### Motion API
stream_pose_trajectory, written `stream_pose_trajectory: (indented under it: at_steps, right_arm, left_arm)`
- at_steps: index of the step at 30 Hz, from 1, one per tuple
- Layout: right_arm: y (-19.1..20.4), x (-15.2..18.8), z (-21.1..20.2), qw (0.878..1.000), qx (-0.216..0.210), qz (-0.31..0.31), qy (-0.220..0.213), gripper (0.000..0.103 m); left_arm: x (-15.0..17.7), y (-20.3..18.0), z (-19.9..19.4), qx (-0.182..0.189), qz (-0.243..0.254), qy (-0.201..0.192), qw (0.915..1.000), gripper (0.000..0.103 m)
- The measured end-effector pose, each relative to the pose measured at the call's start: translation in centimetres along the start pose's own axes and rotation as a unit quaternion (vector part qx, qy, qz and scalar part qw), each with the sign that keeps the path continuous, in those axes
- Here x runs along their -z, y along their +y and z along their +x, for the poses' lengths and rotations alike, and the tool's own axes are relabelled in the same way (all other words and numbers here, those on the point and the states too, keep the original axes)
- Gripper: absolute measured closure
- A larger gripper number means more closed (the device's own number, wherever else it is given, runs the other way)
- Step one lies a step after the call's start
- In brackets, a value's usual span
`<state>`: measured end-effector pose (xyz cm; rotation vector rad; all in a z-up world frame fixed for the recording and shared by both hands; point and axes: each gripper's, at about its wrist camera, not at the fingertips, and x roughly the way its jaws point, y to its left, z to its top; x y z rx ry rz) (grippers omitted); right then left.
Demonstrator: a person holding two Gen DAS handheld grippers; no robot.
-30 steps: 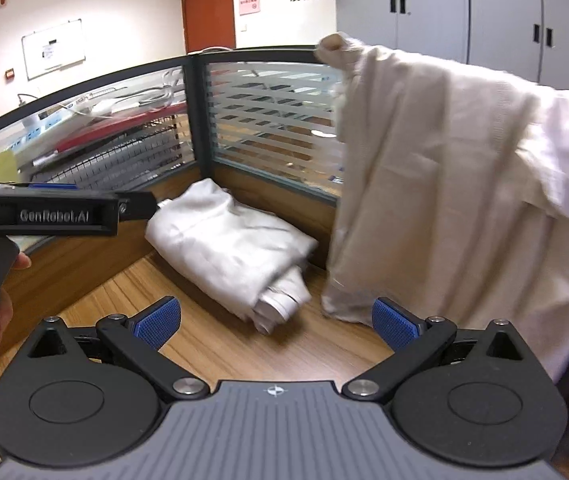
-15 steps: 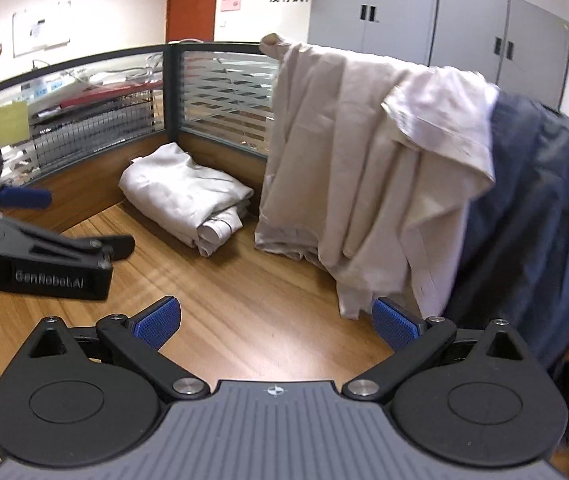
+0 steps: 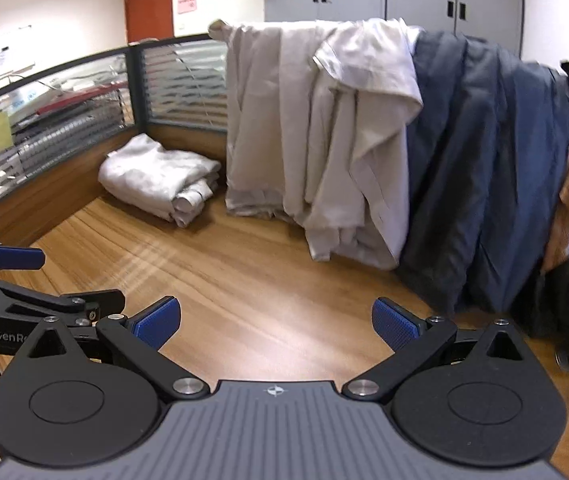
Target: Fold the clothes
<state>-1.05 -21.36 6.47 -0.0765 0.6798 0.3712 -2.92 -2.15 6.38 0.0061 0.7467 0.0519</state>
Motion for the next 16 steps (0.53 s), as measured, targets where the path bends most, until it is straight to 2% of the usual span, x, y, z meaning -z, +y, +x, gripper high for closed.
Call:
stream_pose_trajectory:
  at_steps: [2,6,16]
  right_arm:
    - [-0.2,0.6,-0.1,1.0,0.009,0.02,0.007,0.0]
    - [-0.3,1.0,-0.8,0.998,0.054,0.021,-0.006,0.0]
    - [-2.2,1.1,-1.6,0.994,0.087,0.064,-0.022,0.0]
  left_arm:
    - [0.0,-0.1,0.2,0.013,-0.003,0.009,0.9999,0.0]
    - [-0.2,-0.7,0.5,0.037,-0.003,0.008,0.9993,0.0]
    - [-1.6,-2.5,0.8,0.06,0.019,0.005,0.998,0.0]
